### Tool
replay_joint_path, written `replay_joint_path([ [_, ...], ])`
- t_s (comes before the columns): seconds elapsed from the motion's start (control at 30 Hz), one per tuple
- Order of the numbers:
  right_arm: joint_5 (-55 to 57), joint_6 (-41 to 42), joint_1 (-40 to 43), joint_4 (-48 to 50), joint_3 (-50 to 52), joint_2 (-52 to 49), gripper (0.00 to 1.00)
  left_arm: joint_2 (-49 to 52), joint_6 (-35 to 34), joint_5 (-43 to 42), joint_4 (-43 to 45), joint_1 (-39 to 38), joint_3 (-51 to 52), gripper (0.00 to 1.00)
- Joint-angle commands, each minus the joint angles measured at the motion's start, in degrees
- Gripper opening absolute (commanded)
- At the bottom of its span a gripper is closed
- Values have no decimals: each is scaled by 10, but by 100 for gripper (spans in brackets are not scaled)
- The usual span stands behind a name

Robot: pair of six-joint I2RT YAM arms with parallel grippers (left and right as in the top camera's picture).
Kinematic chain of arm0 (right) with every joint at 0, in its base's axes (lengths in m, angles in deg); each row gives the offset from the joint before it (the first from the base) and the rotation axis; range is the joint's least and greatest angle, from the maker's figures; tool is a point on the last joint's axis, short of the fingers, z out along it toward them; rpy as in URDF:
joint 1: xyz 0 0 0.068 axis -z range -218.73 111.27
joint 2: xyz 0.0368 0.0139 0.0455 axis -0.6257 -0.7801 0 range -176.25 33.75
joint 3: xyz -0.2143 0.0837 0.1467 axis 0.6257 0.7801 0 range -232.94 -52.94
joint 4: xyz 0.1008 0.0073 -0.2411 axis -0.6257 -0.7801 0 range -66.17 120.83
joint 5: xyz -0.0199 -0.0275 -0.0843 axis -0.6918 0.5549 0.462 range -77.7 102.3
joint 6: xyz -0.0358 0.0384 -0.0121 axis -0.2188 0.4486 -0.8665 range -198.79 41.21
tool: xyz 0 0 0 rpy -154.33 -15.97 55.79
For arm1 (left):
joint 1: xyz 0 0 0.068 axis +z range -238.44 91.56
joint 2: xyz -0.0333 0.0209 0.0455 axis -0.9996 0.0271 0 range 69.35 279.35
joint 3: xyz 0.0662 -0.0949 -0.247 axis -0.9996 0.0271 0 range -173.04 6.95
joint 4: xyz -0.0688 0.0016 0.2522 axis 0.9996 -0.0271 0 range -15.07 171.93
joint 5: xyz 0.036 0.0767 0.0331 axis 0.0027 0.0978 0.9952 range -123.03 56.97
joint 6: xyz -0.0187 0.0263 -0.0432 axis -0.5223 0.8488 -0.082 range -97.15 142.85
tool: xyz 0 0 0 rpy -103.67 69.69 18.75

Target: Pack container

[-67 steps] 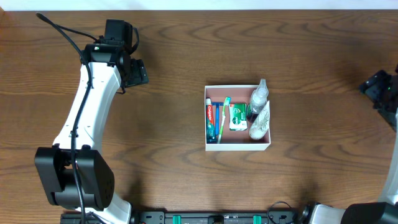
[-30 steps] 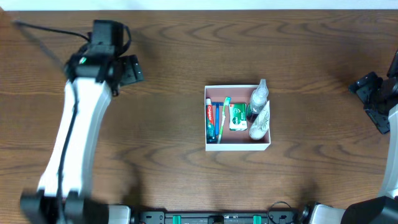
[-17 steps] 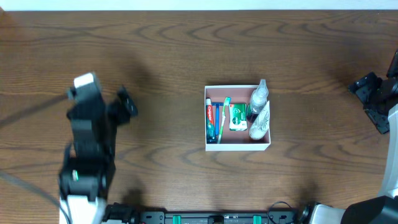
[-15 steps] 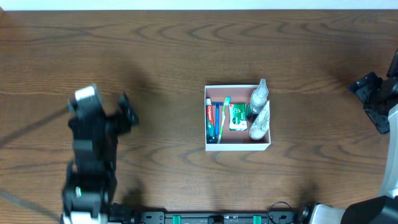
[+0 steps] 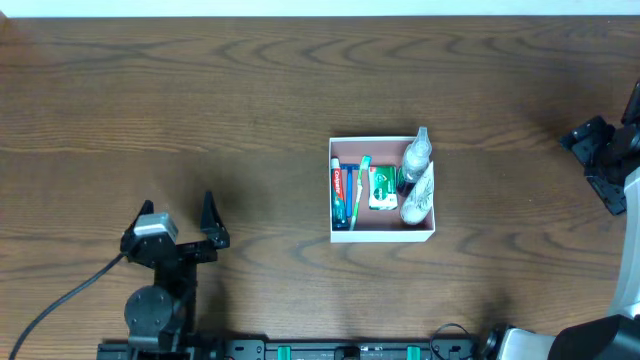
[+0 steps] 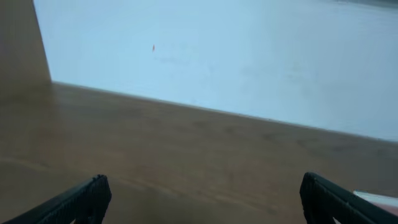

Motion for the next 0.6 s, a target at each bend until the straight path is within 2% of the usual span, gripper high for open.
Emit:
replay_joint_path([
  [0.0, 2, 6, 2, -1, 1, 0, 99, -22, 20, -4, 37, 2, 28, 98],
  [0.17, 2, 6, 2, -1, 1, 0, 99, -21, 24, -8, 115, 2, 79, 98],
  [0.3, 2, 6, 2, -1, 1, 0, 99, -21, 26, -8, 139, 2, 108, 98],
  [0.57, 2, 6, 2, -1, 1, 0, 99, -21, 49, -8, 103, 3, 118, 98],
])
